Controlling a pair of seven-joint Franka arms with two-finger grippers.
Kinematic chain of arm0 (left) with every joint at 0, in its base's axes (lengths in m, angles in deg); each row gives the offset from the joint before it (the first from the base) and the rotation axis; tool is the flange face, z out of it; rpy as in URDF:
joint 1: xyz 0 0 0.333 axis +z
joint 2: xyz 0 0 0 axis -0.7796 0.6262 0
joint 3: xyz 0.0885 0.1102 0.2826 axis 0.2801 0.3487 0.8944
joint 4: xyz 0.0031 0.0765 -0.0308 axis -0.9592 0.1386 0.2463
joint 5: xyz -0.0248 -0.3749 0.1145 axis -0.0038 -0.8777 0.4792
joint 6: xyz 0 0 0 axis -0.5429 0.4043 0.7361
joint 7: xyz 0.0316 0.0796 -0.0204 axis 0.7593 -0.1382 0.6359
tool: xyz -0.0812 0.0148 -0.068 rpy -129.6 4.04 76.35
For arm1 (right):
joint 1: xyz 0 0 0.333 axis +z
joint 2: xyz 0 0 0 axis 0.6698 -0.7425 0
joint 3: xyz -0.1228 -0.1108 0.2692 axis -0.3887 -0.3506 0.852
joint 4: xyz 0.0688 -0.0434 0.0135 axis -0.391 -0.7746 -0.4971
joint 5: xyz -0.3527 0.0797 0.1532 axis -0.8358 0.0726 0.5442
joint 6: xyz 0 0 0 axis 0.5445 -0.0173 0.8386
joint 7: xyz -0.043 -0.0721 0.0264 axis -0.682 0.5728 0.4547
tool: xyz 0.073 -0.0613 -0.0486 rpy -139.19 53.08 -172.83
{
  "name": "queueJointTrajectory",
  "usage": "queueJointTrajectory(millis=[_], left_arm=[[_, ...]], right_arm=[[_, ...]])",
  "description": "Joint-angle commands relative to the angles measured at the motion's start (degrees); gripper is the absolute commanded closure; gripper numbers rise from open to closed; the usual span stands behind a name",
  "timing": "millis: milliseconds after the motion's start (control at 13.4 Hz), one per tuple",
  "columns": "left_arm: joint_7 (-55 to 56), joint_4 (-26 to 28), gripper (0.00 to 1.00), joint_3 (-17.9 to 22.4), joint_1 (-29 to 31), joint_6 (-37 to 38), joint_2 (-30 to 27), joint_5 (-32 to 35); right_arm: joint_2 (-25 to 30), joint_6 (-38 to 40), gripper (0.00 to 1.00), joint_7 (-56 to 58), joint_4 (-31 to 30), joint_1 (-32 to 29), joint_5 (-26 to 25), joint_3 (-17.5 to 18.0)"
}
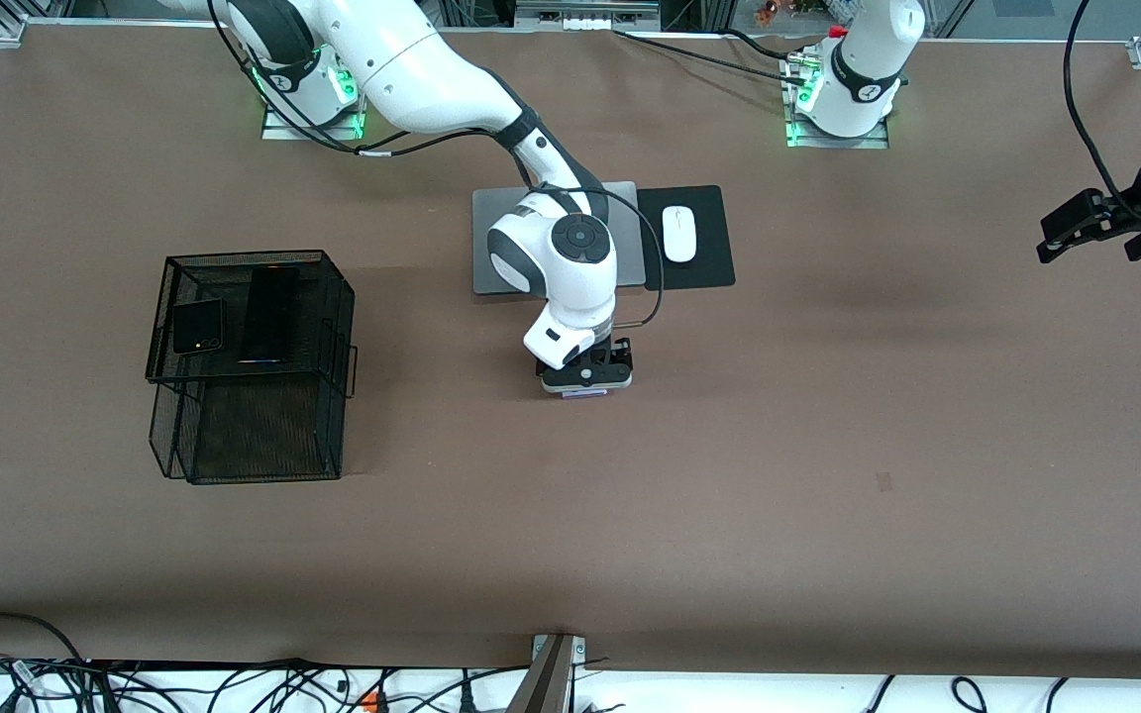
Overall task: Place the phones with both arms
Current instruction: 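Grasp the white phone with the right gripper while the left gripper withdraws, then lift the white phone and carry it toward the holder with the right gripper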
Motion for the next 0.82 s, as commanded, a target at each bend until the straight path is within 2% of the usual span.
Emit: queueJointTrajectory(millis=[0, 449, 524, 749], left_arm=[[0.56, 0.0, 0.0, -0.22, -0.15, 0.78, -0.25, 1.28], [0.82, -0.43, 0.0, -0.31, -0.41, 1.05, -0.08, 1.28], [0.91, -0.7, 0.0, -1.53, -0.32, 1.05, 0.01, 1.28], [1.0, -1.14, 0.0, -1.81, -0.32, 1.13, 0.27, 1.28]], right_arm=[[-0.22, -1.73, 0.0, 0.57, -0.75, -0.44, -0.78, 0.09], [-1.71, -3.67, 0.0, 0.04, -0.93, -0.79, -0.26, 0.08], [-1.72, -3.67, 0.0, -0.05, -0.93, -0.79, -0.26, 0.09], [-1.8, -3.67, 0.0, -0.4, -0.93, -0.79, -0.08, 0.09]])
